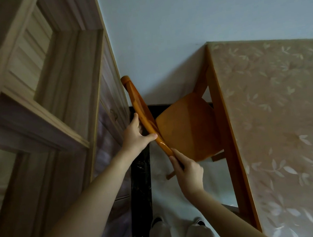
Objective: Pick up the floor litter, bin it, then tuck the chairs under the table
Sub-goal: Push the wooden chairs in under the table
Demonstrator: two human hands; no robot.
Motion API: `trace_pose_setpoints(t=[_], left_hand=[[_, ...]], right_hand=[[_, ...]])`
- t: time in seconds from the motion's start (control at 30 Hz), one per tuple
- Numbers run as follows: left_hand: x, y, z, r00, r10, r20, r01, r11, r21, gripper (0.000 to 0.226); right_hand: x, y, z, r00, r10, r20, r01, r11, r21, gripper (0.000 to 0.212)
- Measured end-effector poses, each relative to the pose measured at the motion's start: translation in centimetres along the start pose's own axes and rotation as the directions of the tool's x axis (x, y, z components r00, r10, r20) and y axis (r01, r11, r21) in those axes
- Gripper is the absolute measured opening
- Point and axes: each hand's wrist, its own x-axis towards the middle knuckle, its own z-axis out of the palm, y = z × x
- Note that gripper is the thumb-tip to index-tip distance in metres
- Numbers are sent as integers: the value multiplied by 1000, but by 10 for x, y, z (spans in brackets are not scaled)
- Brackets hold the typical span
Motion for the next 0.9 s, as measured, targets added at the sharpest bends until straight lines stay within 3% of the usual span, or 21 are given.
trace_pose_setpoints(t=[0.37, 0.57, 0.7, 0.9], left_hand=[[45, 12, -54, 999, -31, 41, 30, 999, 32, 104], [19, -5, -44, 999, 31, 31, -31, 999, 13, 94], [-6, -26, -19, 998, 55, -26, -56, 997, -43, 97], [-29, -43, 10, 992, 59, -110, -75, 985, -153, 90]], right_hand=[[28, -36, 68, 1000, 3, -10, -2, 995, 100, 31], [30, -33, 57, 994, 40, 103, -55, 988, 147, 43], [29, -22, 42, 968, -49, 246, -10, 972, 235, 57], [26, -13, 19, 948, -168, 272, 114, 973, 202, 57]])
